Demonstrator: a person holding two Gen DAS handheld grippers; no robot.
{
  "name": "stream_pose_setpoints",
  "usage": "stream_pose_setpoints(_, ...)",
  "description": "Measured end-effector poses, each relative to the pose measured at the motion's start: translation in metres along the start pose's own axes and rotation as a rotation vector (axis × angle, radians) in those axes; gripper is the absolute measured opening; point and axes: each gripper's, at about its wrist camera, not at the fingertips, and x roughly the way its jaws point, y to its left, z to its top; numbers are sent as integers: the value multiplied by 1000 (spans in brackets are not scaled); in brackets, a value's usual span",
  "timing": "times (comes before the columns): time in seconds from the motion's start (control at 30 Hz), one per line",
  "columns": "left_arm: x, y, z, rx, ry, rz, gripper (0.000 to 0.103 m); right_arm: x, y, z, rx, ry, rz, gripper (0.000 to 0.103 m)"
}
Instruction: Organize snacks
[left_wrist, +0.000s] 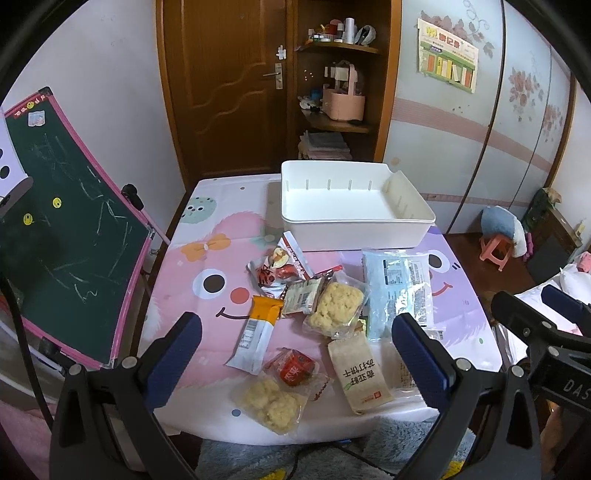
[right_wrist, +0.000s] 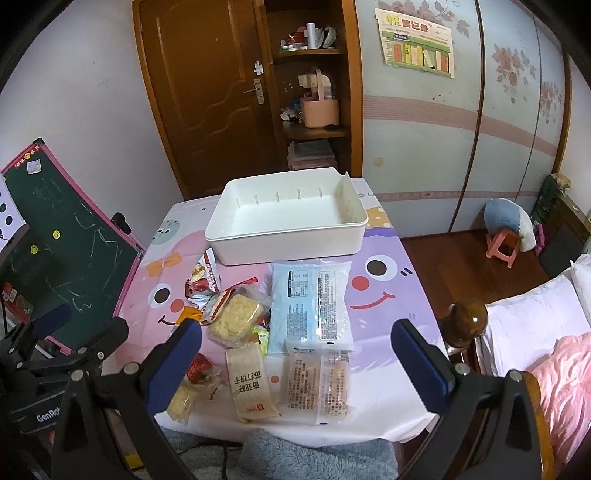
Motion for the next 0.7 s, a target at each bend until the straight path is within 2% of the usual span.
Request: stream_pose_setpoints(0.7, -3, 0, -1, 19, 8, -1, 102, -2, -2, 0, -1, -5, -7, 103)
